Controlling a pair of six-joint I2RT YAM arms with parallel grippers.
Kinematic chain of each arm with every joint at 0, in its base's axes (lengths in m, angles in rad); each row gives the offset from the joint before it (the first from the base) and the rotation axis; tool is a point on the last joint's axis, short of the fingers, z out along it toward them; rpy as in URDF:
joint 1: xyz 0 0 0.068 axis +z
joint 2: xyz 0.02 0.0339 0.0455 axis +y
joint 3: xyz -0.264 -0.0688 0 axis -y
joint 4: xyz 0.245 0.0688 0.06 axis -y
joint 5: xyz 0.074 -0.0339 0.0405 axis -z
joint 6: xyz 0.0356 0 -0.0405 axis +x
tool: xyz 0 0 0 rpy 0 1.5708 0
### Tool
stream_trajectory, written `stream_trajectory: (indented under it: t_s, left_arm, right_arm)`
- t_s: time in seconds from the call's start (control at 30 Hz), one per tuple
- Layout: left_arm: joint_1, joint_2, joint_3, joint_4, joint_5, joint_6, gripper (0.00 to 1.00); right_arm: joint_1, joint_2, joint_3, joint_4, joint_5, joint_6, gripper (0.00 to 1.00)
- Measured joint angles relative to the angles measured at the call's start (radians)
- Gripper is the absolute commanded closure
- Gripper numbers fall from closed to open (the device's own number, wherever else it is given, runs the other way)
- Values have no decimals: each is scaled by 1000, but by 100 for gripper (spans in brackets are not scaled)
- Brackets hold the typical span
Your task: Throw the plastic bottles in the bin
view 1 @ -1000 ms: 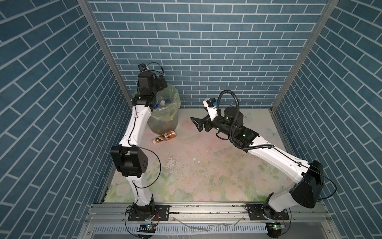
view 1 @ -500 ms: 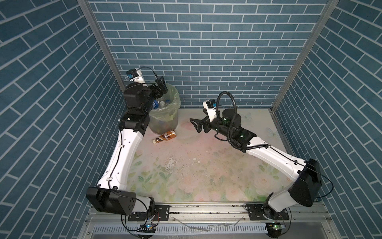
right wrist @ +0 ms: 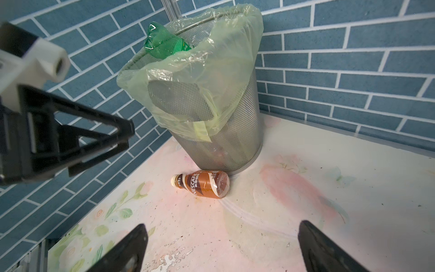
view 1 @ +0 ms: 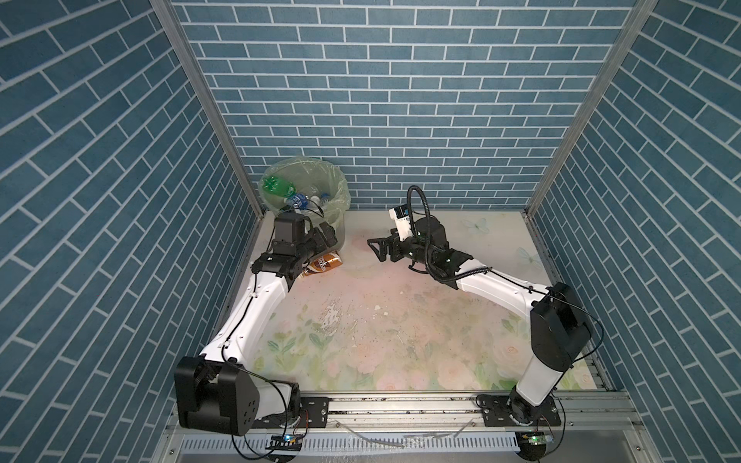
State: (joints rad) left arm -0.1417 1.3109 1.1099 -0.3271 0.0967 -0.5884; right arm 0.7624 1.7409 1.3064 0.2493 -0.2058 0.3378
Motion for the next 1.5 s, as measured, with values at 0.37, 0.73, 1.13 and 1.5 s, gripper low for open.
stream_trajectory:
  t_s: [0.37, 0.73, 1.13, 1.5]
  left_arm:
    - [26, 109, -159, -9, 14, -28, 1]
    - [227, 109, -364, 155, 166, -175, 1]
    - [340, 231, -412, 361, 267, -339, 1]
    - [381, 316, -314, 408, 270, -387, 1]
  right_arm:
    - [-11, 152, 3, 125, -100, 127, 1]
    - [-12, 503, 201, 142, -197, 238, 1]
    - [-1, 639, 391, 148, -255, 277, 1]
    - [19, 721, 505, 129, -293, 295, 1]
